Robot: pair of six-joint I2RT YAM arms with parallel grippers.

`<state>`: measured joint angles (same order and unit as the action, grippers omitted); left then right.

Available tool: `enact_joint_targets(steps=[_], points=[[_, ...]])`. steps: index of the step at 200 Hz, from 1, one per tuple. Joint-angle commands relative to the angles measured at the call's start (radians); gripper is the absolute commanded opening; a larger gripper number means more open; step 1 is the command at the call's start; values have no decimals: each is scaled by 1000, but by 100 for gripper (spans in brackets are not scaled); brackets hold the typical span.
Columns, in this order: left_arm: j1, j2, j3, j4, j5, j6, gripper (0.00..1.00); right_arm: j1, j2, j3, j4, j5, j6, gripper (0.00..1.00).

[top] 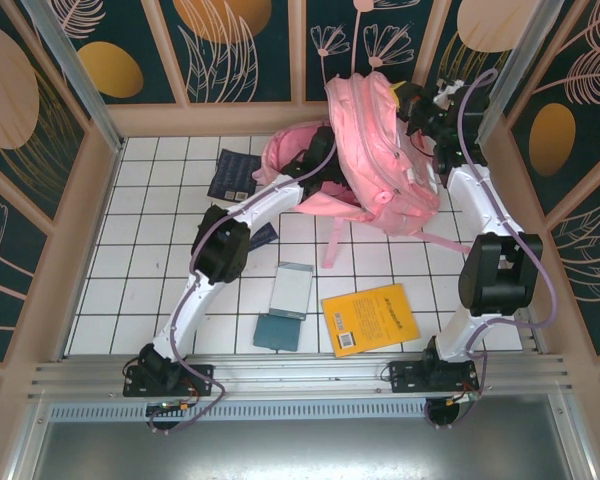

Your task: Pack the student bag

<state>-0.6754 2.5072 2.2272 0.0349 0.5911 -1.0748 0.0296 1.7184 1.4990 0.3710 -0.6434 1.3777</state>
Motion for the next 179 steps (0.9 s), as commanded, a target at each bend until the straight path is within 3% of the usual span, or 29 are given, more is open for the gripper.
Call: enact_joint_targets(steps=[1, 99, 179], points=[[7, -105, -27, -31, -17, 67, 99, -12, -36, 77, 201, 13, -2, 0], [34, -218, -80, -193, -39, 155, 99, -50, -63, 50, 174, 2, -46, 0], [97, -596, -449, -294, -232, 327, 99, -113, -42, 106, 17, 3, -235, 0]])
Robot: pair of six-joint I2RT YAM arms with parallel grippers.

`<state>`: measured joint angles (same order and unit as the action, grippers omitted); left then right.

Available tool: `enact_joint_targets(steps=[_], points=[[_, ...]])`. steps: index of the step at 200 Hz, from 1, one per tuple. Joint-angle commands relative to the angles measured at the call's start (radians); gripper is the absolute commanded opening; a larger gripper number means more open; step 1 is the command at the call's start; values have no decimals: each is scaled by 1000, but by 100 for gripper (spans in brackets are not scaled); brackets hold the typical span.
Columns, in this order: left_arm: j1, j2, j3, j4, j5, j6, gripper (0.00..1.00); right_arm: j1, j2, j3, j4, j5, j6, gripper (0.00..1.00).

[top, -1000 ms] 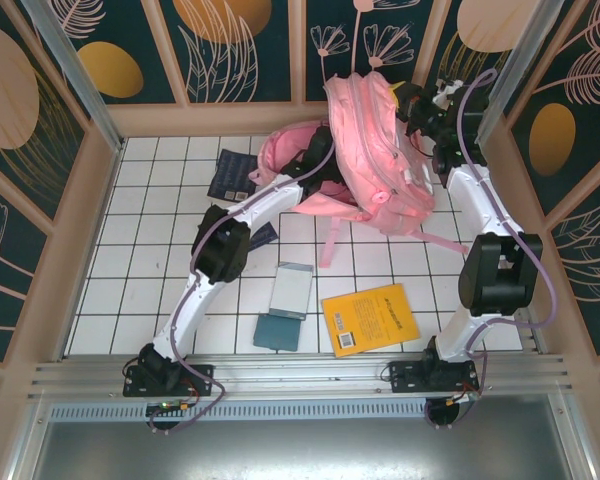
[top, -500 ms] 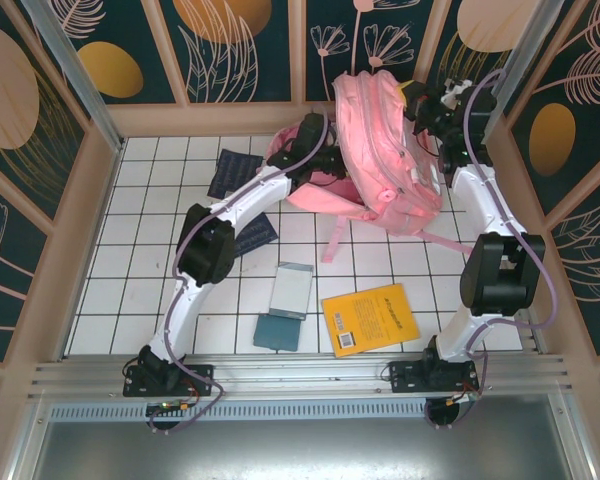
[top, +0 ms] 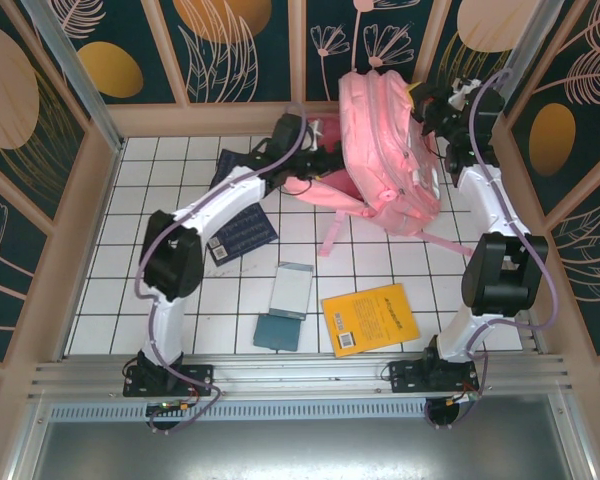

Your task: Pack the student bag

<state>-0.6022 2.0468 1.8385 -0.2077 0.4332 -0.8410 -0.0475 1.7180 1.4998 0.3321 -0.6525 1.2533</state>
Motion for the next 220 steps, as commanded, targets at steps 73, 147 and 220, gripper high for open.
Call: enact_joint_targets(steps=[73, 147, 220], points=[[24, -410, -345, -198, -341, 214, 99, -26, 72, 305, -302, 7, -430, 0], [24, -359, -349, -125, -225, 225, 99, 72, 113, 306, -234, -126, -470, 0], [30, -224, -80, -12, -106, 135, 99, 137, 124, 282, -340, 0, -571, 0]])
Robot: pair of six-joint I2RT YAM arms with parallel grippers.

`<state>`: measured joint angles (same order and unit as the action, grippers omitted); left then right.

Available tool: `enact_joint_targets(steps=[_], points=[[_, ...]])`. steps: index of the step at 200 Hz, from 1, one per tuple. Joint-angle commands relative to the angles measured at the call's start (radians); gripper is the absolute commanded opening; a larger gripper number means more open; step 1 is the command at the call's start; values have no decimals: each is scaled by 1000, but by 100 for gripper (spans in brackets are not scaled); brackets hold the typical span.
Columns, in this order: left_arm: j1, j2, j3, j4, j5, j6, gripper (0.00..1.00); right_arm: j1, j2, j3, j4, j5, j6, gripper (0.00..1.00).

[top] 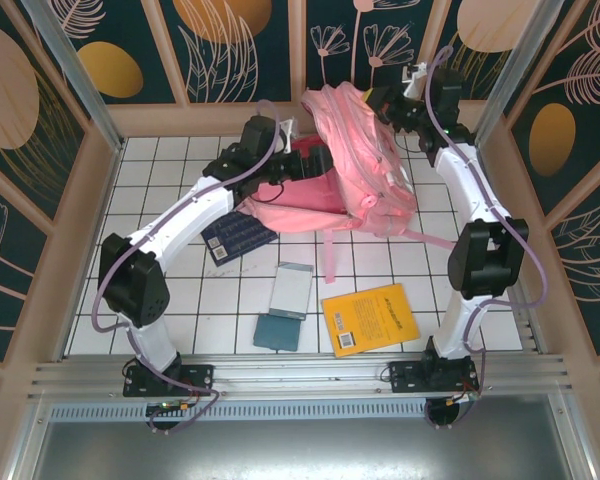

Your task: Pack the student bag

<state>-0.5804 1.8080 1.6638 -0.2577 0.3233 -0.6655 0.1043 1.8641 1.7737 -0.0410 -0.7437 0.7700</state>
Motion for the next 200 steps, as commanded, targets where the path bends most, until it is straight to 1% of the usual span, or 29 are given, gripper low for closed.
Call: enact_joint_targets(steps=[1, 10, 23, 49, 76, 121, 141, 164, 180, 200], points=[[8, 14, 96, 36, 2, -41, 99, -14, -21, 9, 27, 98, -91, 0], [8, 10, 101, 10, -18, -41, 99, -22, -19, 15, -17, 142, -122, 0], [8, -7, 90, -46, -55, -29, 99, -44, -23, 4, -38, 173, -130, 0], [8, -80, -8, -119, -136, 14, 99, -100, -58, -29, -45, 243, -140, 0], [9, -176, -128, -160, -137, 68, 99, -124, -55, 16, -115, 307, -206, 0], [7, -325, -373, -201, -149, 90, 99, -94, -8, 77, -176, 325, -285, 0], [7, -398, -461, -199, -157, 84, 99, -53, 58, 149, -263, 397, -364, 0], [7, -468, -510, -221, -213, 62, 99, -14, 130, 204, -323, 423, -400, 0], [7, -500, -522, -241, -257, 53, 99, 17, 181, 250, -385, 502, -440, 0], [7, -521, -526, -251, -276, 52, 99, 24, 209, 241, -417, 536, -453, 0]])
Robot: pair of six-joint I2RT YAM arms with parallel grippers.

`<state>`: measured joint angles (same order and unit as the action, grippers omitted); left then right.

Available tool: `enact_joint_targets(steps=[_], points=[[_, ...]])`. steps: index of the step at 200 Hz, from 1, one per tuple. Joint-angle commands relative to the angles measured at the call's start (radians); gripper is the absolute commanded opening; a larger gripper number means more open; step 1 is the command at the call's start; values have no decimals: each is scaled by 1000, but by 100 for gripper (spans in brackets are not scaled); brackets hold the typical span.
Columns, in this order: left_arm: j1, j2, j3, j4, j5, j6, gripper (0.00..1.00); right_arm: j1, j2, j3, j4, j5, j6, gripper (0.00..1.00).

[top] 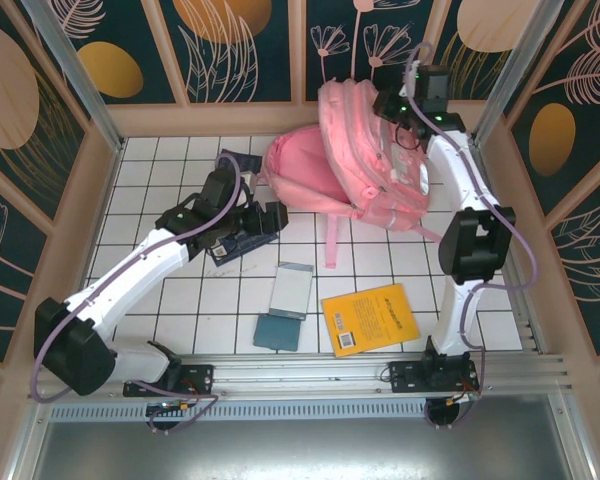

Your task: Pack the student bag

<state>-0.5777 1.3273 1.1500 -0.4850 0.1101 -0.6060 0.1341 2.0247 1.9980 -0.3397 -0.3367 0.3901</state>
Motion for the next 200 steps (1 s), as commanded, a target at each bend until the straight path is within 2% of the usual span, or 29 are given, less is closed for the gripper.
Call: enact_joint_targets(steps=[1, 23, 50, 58, 76, 84, 98, 119, 139, 164, 185, 200], points=[[4, -41, -13, -24, -64, -8, 99, -6, 50, 14, -119, 129, -74, 0], [4, -34, -12, -48, -99, -30, 99, -13, 37, -38, -133, 156, -101, 0], [4, 7, -2, -127, -159, -67, 99, -22, 5, -82, -155, 277, -133, 0], [4, 9, -7, -139, -170, -74, 99, -22, 0, -83, -158, 286, -139, 9], [4, -3, -29, -133, -178, -84, 99, -16, -23, -87, -138, 261, -136, 38], [4, -10, -36, -130, -179, -86, 99, -11, -42, -94, -120, 240, -135, 46], [4, -18, -38, -129, -182, -86, 99, 6, -96, -126, -83, 244, -123, 54], [4, -25, -47, -125, -198, -86, 99, 59, -204, -200, -44, 297, -140, 61], [4, -34, -73, -103, -209, -95, 99, 146, -321, -313, -22, 293, -134, 62], [6, -33, -90, -91, -256, -105, 99, 331, -457, -535, 16, 234, -146, 67], [29, -33, -103, -92, -291, -123, 99, 488, -540, -713, 27, 158, -180, 64], [65, -43, -128, -73, -285, -152, 99, 614, -563, -778, -23, 156, -226, 61]])
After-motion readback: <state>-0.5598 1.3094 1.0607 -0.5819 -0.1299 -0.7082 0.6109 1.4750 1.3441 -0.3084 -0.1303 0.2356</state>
